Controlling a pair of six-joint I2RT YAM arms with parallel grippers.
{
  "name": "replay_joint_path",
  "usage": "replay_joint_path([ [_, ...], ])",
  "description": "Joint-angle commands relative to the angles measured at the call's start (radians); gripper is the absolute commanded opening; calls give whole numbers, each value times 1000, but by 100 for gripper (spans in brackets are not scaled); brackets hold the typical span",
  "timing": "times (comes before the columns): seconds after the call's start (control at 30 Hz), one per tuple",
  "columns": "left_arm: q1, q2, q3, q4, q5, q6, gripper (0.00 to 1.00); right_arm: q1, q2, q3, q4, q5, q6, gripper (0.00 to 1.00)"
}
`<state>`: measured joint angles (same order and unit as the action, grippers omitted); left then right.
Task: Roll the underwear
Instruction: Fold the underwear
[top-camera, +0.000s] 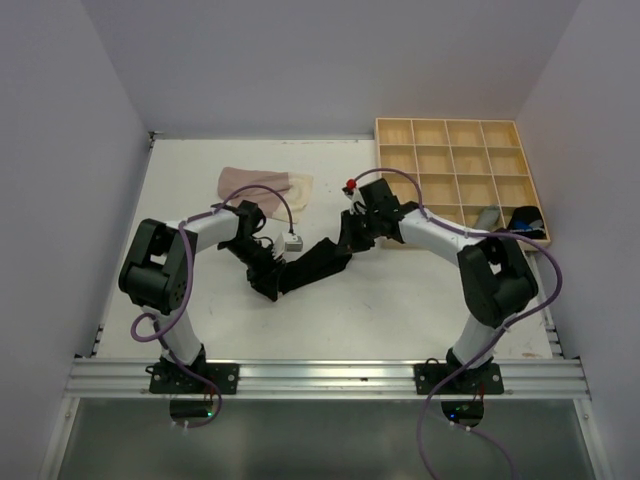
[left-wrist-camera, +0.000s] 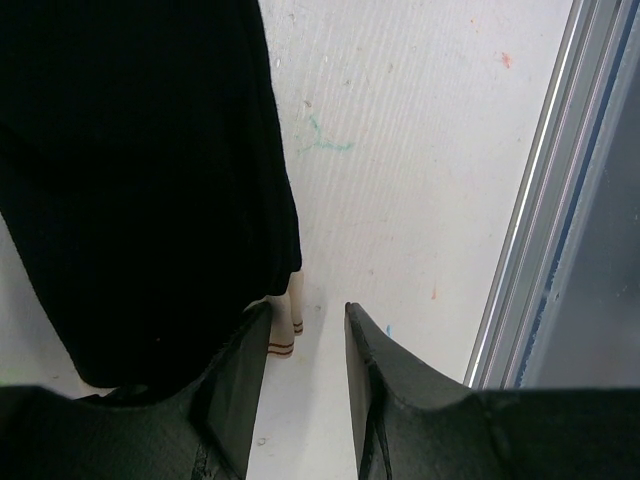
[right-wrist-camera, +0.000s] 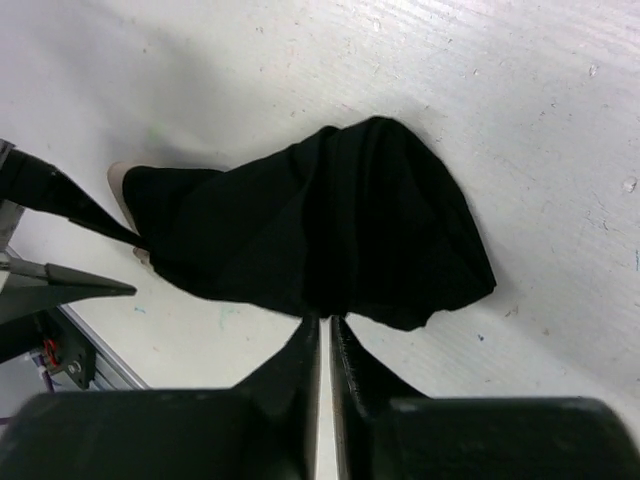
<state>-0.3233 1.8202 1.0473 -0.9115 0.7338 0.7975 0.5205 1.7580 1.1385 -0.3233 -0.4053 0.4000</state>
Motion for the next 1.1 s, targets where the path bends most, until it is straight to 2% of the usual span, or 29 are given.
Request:
replay_joint_path([
  [0.0, -2, 76, -56, 40, -315, 62, 43, -4, -77, 9, -28, 31, -13, 21],
  [0.07, -2, 77, -56, 39, -317, 60, 43, -4, -84, 39, -25, 33, 6, 29],
  [0.1, -2, 76, -56, 39, -317, 62, 43, -5, -81, 52, -25, 31, 14, 37],
  [0.17, -2, 74, -55, 37, -318, 60, 43, -5, -66, 81, -22, 39, 39, 41],
  [0.53, -5, 76, -64, 49, -310, 52, 44, -4, 130, 142, 24, 36, 89, 39],
  [0.67, -5, 76, -69, 52, -310, 51, 45, -1, 140, 118, 30, 5, 76, 34],
  [0.9, -5, 80, -79, 62, -312, 45, 45, -5, 72, 52, 6, -12, 42, 0],
  [1.07, -5, 71, -89, 62, -315, 46, 45, -4, 24, 41, -26, 26, 19, 0],
])
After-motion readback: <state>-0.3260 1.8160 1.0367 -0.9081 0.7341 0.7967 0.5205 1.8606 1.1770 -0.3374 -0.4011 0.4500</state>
